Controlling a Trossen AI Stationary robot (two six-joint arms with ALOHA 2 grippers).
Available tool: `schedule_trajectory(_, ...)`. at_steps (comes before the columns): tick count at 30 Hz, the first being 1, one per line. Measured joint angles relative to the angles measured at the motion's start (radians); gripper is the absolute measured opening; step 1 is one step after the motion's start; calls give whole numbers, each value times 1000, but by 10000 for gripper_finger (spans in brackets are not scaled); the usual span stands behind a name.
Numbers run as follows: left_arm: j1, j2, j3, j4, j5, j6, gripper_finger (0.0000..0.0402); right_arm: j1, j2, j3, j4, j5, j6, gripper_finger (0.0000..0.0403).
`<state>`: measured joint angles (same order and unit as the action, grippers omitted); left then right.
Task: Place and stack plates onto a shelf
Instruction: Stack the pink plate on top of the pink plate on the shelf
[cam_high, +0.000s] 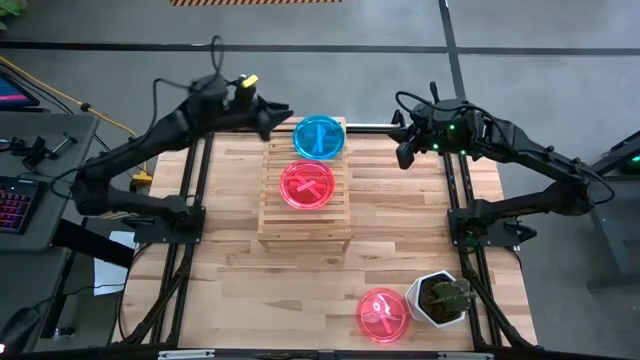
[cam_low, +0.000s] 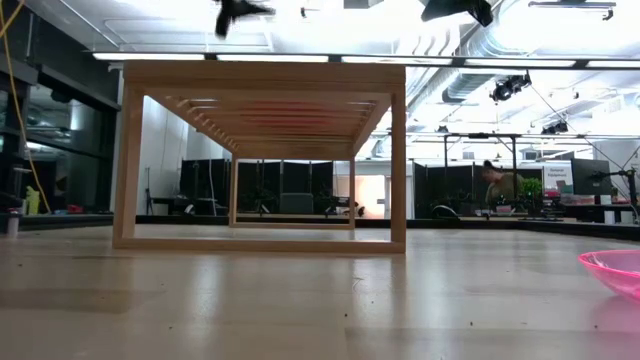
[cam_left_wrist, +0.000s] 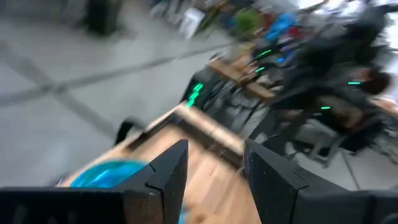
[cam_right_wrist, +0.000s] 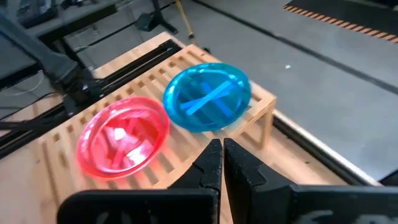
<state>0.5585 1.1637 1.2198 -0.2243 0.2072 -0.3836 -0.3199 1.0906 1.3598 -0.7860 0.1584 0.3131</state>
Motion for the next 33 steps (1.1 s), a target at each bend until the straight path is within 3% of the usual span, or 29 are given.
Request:
schedule_trajectory(4, -119, -85, -41, 107, -30, 66, 145, 0, 20, 0, 0, -43, -10, 0)
schedule_trajectory(10, -288, -178, -201, 280, -116, 81, 145, 0, 43, 0, 0, -93, -30, 0)
schedule_trajectory(14, -337, -213, -260, 307, -213, 74, 145, 0, 43, 0, 0, -100, -30, 0)
schedule_trajectory(18, -345, -222, -267, 309, -247, 71, 145, 0, 41, 0, -3, -120, 1, 6)
schedule_trajectory(21, -345, -221, -267, 311, -250, 71, 145, -1, 49, 0, -46, -218, 48, 31)
schedule_trajectory(25, -345, -221, -267, 310, -249, 71, 145, 19, 83, 0, -196, -397, 87, 93)
schedule_trajectory(33, -344, -221, -267, 311, -249, 63, 145, 232, 212, -1, -390, -513, 98, 192)
